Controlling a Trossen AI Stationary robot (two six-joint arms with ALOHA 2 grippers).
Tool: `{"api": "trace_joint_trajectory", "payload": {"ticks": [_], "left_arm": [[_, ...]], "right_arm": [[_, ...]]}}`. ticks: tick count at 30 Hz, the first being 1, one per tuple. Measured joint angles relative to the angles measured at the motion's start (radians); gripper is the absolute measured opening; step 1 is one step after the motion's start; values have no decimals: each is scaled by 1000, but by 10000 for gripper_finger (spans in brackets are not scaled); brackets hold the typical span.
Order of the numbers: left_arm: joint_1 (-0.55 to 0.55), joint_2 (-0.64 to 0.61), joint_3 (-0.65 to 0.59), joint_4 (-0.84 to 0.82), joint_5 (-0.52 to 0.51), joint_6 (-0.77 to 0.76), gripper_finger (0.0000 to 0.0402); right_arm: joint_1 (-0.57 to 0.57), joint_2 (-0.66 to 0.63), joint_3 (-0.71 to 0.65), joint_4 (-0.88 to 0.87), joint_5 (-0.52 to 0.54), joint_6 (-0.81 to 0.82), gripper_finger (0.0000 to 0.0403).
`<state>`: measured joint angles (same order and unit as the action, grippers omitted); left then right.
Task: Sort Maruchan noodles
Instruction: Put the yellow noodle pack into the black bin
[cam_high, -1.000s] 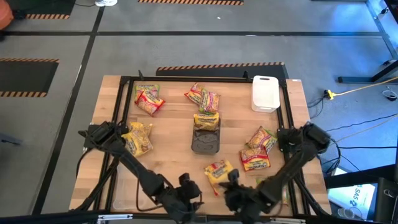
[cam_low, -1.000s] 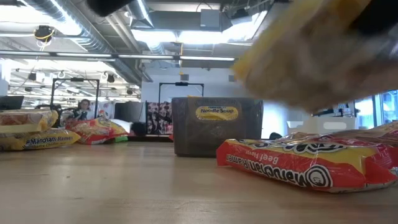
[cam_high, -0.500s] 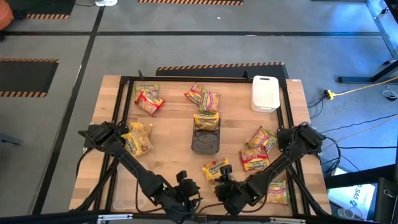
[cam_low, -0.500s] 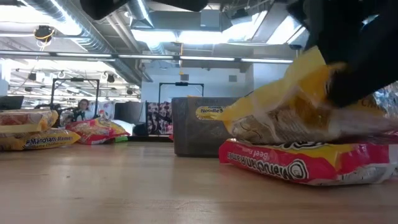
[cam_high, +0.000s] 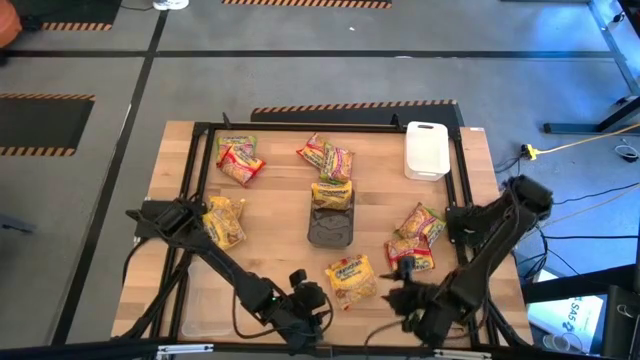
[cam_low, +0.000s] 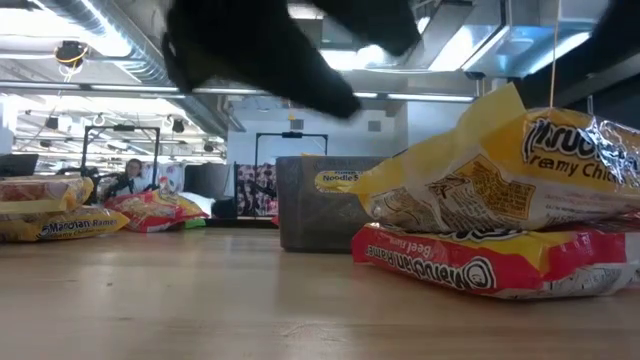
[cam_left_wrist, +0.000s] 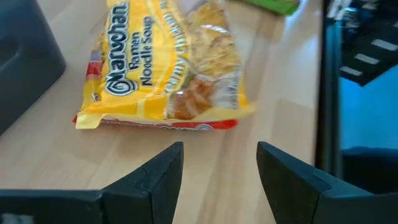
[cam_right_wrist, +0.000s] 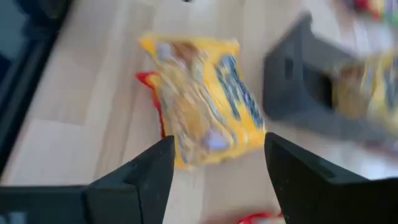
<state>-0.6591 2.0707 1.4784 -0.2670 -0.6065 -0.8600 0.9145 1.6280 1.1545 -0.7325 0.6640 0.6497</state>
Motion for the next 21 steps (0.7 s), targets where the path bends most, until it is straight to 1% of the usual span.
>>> {"api": "trace_joint_trajectory", "payload": {"ticks": [2,4,8,11,13,15,18,21], "left_arm": [[10,18,0,3,4,-16,198],[19,35,0,16,17,-20,198],[28,57,0,23,36,-20,198],[31,66,0,26,31,-15,198],[33,66,0,31,24,2,198],[33,66,0,36,6,18,198],[34,66,0,51,-15,55,198],[42,66,0,50,-6,61,198]], "right_arm": [[10,-74,-120,122,22,85,224],[8,-138,-244,299,11,156,224],[-25,-205,-458,649,-84,236,225],[-70,-221,-563,830,-155,292,225],[-108,-220,-610,914,-207,329,225],[-150,-220,-639,956,-260,352,228],[-211,-220,-663,967,-331,386,234],[-255,-219,-671,969,-387,397,241]]}}
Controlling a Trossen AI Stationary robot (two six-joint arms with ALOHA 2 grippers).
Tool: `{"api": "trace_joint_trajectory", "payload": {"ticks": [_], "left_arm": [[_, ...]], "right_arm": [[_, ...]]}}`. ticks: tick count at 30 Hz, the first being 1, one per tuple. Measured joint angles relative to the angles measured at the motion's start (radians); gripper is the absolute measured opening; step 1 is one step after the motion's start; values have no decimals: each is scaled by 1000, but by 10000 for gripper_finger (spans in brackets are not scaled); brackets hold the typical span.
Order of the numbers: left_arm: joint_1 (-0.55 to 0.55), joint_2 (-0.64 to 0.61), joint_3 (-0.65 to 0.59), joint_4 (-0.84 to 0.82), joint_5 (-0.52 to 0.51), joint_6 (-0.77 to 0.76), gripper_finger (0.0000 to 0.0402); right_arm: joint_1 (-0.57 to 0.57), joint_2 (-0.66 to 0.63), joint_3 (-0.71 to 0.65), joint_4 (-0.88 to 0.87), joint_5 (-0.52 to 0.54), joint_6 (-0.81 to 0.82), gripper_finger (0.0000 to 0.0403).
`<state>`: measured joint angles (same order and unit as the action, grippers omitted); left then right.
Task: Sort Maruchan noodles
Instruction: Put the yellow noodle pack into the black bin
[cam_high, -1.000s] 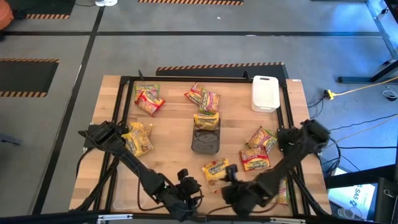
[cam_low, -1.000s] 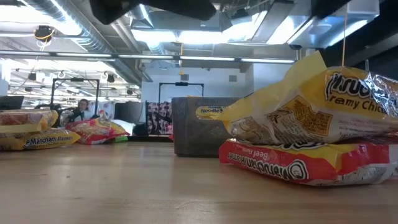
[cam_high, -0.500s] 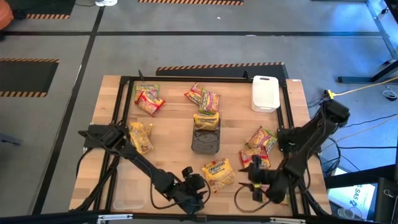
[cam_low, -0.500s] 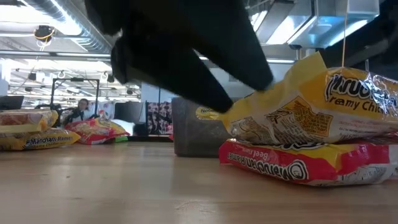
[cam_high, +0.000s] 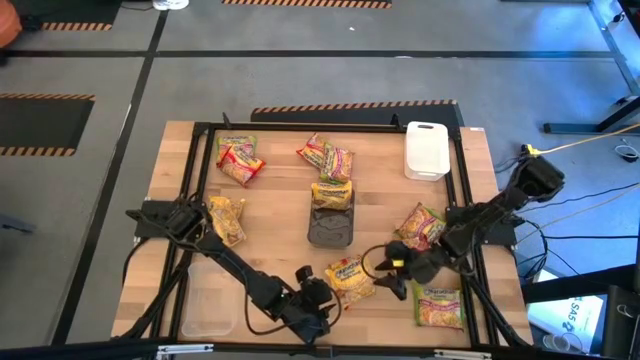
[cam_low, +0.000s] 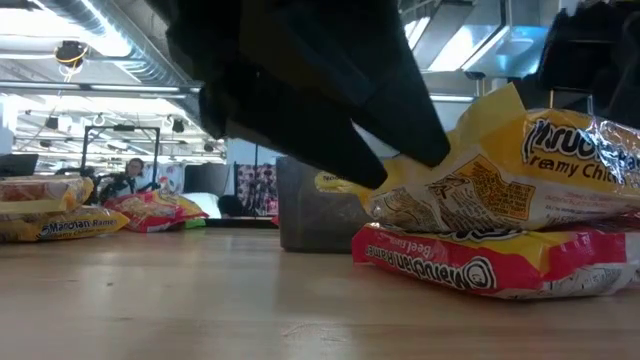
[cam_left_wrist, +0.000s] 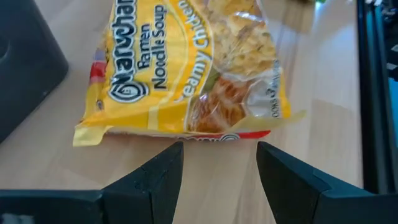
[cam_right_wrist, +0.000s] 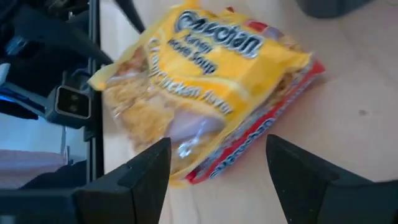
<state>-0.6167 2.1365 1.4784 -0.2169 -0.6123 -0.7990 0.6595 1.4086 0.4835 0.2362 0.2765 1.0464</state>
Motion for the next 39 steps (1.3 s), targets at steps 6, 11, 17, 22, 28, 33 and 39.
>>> {"api": "trace_joint_trajectory", "payload": {"ticks": [6,11,17,22,28,33,39], "left_arm": [[19,0,0,2,9,36,198],[44,0,0,3,20,57,198],[73,0,0,47,48,133,198],[87,0,0,53,62,162,198],[97,5,0,56,109,168,198],[96,5,0,73,114,186,198],[98,5,0,197,103,279,198]], "right_arm": [[-51,0,0,23,-88,26,245],[-75,0,0,38,-111,71,246],[-85,10,0,44,-114,113,246],[-85,65,0,66,-132,156,246],[-85,90,0,175,-138,134,246],[-84,90,1,273,-138,111,246],[-84,90,2,329,-138,72,246]]}}
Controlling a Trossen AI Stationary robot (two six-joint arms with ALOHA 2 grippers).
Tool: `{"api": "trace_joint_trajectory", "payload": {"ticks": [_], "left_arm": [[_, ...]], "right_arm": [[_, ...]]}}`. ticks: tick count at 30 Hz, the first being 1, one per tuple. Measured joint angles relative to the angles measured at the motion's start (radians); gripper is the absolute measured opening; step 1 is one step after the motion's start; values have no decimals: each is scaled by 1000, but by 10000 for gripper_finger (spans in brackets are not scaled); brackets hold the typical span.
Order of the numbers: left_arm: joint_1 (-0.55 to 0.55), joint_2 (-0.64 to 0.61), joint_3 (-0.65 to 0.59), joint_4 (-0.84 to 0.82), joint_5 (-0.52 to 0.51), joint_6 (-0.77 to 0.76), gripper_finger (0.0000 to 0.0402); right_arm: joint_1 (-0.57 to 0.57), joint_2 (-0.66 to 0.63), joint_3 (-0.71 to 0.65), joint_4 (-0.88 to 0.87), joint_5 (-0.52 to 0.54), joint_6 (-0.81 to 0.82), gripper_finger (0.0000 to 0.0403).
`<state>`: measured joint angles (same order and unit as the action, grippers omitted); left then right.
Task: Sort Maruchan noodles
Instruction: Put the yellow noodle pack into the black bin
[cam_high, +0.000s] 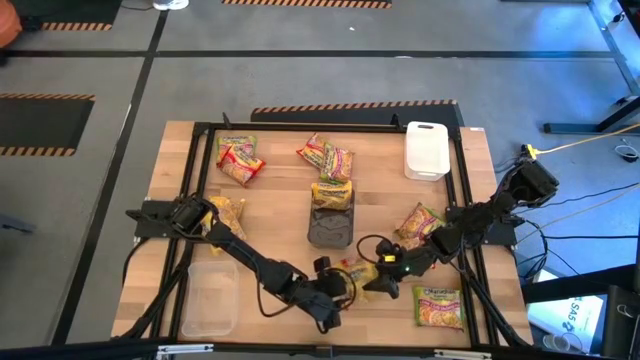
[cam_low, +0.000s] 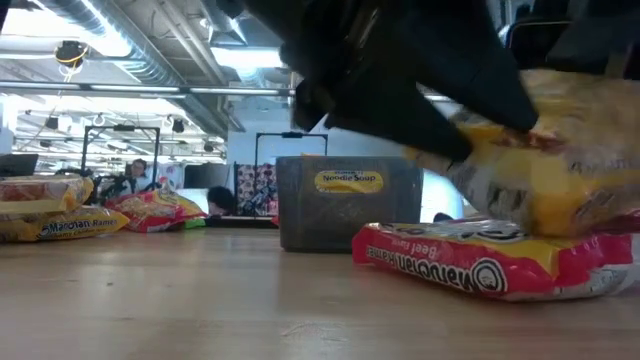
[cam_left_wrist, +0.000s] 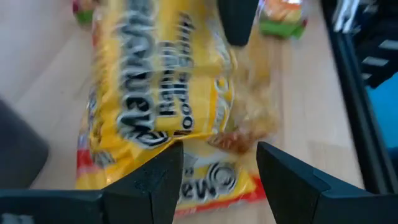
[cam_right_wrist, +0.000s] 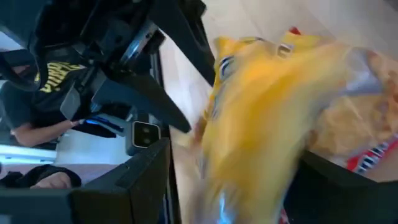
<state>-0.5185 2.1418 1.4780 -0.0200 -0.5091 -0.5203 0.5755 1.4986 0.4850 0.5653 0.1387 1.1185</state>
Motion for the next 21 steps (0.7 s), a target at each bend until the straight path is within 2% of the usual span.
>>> {"api": "trace_joint_trajectory", "payload": {"ticks": [5,10,13,17,21], "left_arm": [[5,0,0,27,-5,19,198],[5,0,0,29,-4,18,198],[0,-11,0,16,13,14,198],[-10,-80,0,-78,75,15,198],[-27,-194,0,-200,67,15,198]], "right_arm": [[0,0,0,-11,0,-6,215],[1,0,0,-21,0,-44,137],[1,0,-1,-23,0,-120,94],[14,-10,0,-15,-11,-268,91],[14,-40,1,-18,-5,-387,97]]}}
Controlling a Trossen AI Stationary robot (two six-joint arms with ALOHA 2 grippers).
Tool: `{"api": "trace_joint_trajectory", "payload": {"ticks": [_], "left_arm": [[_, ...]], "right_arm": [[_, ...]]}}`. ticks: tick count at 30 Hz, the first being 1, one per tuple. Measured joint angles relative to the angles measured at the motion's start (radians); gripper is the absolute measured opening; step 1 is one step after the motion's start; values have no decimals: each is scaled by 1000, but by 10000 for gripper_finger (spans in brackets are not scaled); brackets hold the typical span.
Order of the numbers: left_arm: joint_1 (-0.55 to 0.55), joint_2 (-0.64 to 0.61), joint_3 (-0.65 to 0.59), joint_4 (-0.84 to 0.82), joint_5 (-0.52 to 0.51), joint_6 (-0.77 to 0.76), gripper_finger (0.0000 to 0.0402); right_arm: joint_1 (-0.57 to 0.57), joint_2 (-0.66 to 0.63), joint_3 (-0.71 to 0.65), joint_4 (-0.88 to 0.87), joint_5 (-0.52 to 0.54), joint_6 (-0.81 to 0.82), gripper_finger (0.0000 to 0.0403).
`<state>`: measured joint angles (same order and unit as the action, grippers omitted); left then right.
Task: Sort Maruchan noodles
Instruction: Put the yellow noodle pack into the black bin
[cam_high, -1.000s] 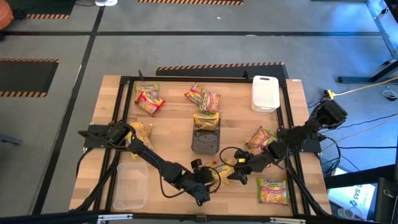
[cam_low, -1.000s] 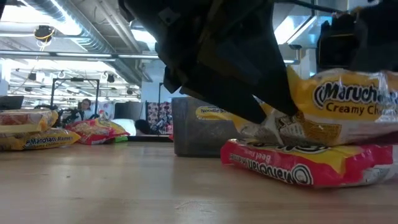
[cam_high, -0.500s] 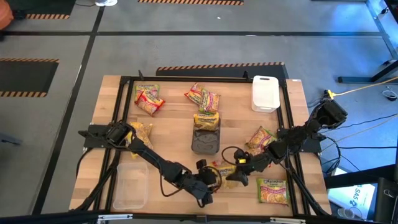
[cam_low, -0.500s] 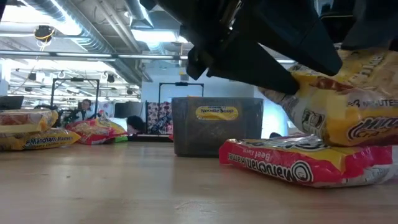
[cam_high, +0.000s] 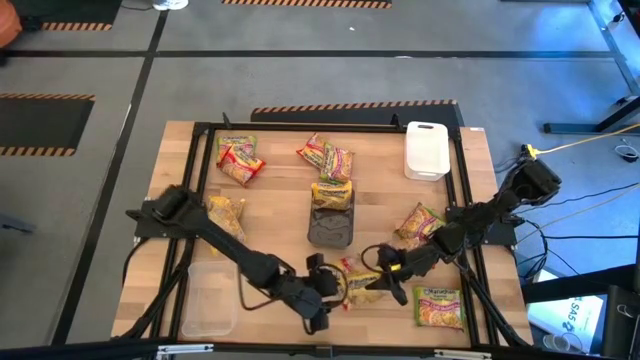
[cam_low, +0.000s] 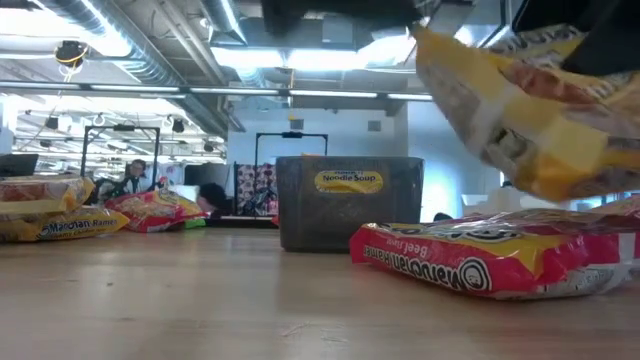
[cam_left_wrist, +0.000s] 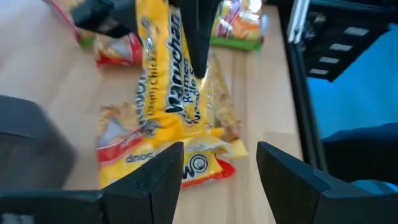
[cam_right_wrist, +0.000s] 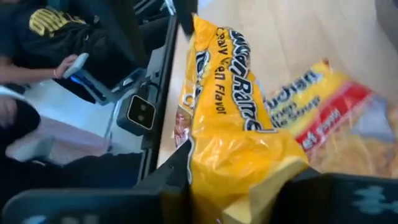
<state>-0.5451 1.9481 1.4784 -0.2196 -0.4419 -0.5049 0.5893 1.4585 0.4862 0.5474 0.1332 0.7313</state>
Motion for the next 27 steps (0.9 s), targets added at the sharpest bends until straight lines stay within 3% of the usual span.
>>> {"api": "trace_joint_trajectory", "payload": {"ticks": [4,9,13,18,27], "left_arm": [[7,-85,0,-27,-25,58,198],[79,-143,1,-36,-22,87,212],[176,-142,1,-18,170,89,240],[272,-112,0,2,350,80,271],[313,-113,0,-102,358,134,275]], "right_arm": [[0,-24,5,-4,54,-150,111],[-3,-30,65,-115,134,-379,92],[-10,-30,136,-259,199,-517,92],[-50,-30,207,-419,231,-531,93],[-142,-30,220,-441,212,-496,96]]}}
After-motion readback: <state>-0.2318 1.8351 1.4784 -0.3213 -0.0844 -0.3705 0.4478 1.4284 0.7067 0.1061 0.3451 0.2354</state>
